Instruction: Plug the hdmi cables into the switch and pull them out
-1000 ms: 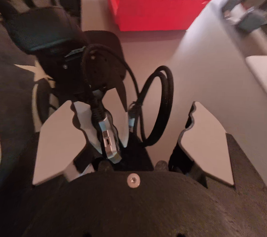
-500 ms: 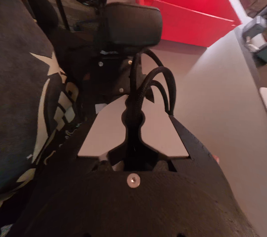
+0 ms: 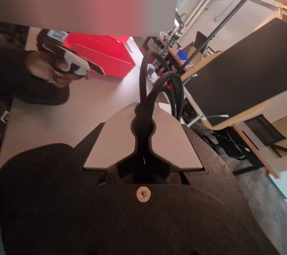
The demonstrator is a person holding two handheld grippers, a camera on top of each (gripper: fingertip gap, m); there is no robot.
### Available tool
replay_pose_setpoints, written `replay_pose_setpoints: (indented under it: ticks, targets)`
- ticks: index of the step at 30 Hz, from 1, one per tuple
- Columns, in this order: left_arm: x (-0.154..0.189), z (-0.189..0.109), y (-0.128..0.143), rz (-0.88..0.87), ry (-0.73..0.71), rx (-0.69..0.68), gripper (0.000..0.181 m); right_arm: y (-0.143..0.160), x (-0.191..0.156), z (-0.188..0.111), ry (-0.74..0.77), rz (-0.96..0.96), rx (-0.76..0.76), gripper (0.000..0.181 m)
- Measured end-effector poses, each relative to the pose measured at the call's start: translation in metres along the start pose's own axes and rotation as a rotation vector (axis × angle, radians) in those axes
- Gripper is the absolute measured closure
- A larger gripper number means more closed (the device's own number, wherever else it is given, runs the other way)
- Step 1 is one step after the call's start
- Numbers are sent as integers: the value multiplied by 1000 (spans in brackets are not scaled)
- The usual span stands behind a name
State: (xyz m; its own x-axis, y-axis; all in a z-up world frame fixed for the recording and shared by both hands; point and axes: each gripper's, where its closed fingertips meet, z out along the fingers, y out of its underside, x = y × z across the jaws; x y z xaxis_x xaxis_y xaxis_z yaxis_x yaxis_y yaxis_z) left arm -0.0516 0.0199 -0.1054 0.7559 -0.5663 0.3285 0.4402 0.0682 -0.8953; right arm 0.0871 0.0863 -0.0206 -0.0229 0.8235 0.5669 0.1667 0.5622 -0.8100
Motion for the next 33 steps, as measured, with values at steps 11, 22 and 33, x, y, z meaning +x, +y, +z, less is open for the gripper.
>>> replay_pose_setpoints:
  ticks: [11,22,33]
  targets:
    - [-22,-19,-36,-3,-119,294,130,46,136,-56,-6,-153,-202,173]
    - [-13,-5,-22,197,-121,213,119,207,123,-87,-425,140,-705,173]
    - [-11,-4,-20,183,-99,205,120,277,71,-97,-821,204,-1349,172]
